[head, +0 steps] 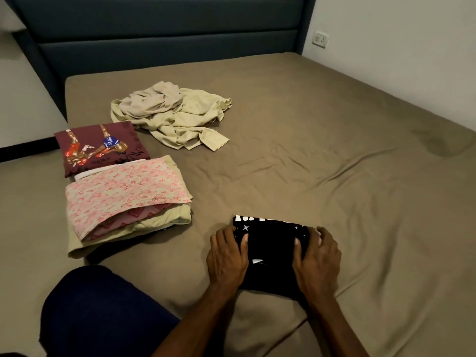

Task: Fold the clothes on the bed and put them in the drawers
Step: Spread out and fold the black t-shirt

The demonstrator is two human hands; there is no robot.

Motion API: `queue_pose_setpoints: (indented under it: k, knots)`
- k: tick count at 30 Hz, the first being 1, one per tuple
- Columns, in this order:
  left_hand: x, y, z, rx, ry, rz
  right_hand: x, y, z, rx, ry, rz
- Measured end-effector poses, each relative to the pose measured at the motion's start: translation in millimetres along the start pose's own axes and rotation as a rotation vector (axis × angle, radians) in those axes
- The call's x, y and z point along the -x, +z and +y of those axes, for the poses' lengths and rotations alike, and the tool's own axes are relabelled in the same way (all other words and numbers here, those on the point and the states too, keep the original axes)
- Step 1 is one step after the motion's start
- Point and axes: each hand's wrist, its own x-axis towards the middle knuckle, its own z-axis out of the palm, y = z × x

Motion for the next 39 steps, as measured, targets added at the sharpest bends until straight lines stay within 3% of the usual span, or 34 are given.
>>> queue_pose_setpoints:
  k: [5,10,15,18,22,24,26,28,30,35,39]
  knots:
    - [-3,7,-2,-0.126,0.127,-0.065,14,22,-5,0.033,-0.376,-0.310]
    - [-8,-17,4,-0.076,-0.035,-0.210,-3,22,-4,-0.077,-0.296,-0.404]
    - [-14,-30,-21,0.035,-0.117,-0.424,-44,19,-2,-0.115,-0.372,-0.473]
    - [-18,-27,-23,0.217,-0.095,-0.519,-79,20,-11,-0.235,-0.257,-0.685]
    - [-41,-25,-19,0.637,-0.128,-0.537,-128,13,-27,-0.395,-0.083,-1.068]
    - [-58,-31,-20,0.976,-0.281,-0.550,-135,9,-26,-0.576,0.032,-1.082]
    - [-68,-35,-24,1.192,-0.546,-0.557,-131,9,-21,-0.694,0.183,-1.005]
    - [-67,-35,-26,1.136,-0.741,-0.611,-121,19,-10,-0.603,0.204,-0.937]
    - [-60,-34,-25,1.012,-0.792,-0.645,-113,25,-5,-0.531,0.214,-0.906]
    - [-41,-21,-24,1.063,-0.592,-0.735,-114,15,-11,-0.615,0.339,-1.001]
    - [-38,-16,-29,0.999,-0.450,-0.607,-117,6,-22,-0.761,0.391,-1.109]
